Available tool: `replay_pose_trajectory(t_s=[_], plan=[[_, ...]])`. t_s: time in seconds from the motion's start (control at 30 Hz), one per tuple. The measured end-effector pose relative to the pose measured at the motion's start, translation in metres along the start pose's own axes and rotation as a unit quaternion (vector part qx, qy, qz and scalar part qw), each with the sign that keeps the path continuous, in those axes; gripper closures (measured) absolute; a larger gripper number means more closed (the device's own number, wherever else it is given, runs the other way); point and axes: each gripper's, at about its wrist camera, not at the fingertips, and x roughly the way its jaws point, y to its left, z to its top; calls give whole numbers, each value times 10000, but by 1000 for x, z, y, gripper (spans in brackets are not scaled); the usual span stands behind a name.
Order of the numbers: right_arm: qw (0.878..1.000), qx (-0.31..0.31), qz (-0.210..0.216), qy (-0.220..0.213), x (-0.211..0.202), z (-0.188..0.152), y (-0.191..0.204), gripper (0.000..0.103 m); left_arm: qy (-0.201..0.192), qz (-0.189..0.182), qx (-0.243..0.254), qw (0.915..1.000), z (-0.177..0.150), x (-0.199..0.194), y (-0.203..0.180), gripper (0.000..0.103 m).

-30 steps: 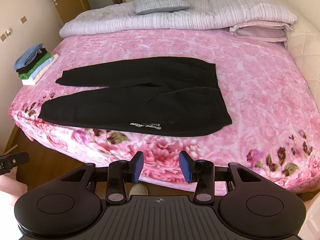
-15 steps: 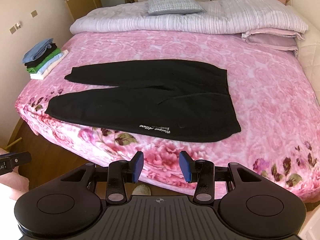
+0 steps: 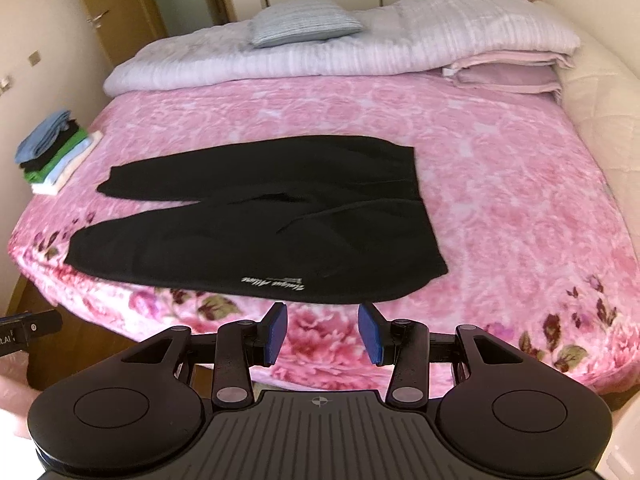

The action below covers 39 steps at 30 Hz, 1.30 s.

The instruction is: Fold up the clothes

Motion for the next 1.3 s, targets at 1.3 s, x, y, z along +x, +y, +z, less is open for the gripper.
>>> replay_pose_trajectory(t_s=[1.3], plan=[[9894, 1130, 12, 911, 226, 99, -40, 60, 718, -1254, 1045, 9840, 197, 282, 52, 64]])
